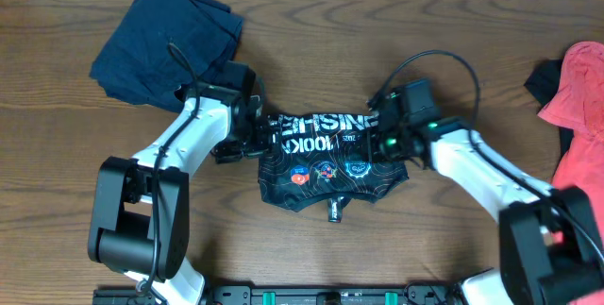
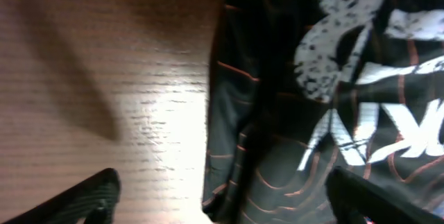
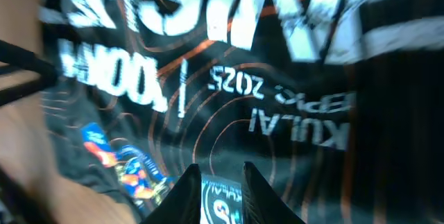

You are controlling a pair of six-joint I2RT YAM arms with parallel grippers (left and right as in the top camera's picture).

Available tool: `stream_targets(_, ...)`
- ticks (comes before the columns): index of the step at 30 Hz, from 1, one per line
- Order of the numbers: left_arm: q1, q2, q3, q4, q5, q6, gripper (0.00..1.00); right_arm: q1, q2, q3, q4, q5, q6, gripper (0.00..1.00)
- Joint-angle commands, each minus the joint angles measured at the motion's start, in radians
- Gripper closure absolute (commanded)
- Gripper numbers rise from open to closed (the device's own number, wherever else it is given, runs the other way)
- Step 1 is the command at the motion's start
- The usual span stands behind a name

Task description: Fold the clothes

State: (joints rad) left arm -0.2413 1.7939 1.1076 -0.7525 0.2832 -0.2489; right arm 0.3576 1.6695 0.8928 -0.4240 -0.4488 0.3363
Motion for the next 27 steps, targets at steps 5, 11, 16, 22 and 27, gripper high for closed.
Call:
stream_targets(5,0.05,-0.008,-0.09,0.091,0.188,0.039,0.02,0.029,0.14,-0.006,0.002,0.126,0.218,0.88)
stream_targets(11,0.044,0.009,-0.167,0.221,0.336,0.03,0.02,0.027,0.144,-0.004,0.009,0.119,0.217,0.89)
stream_targets(16,0.002,0.043,-0.232,0.327,0.365,-0.053,0.01,0.027,0.144,-0.004,0.009,0.119,0.217,0.9)
stream_targets(22,-0.087,0.108,-0.235,0.397,0.482,-0.079,0.1,0.027,0.144,-0.004,0.009,0.119,0.217,0.9)
stream_targets(27,-0.122,0.121,-0.235,0.418,0.468,-0.09,0.33,0.027,0.144,-0.004,0.009,0.107,0.217,0.9)
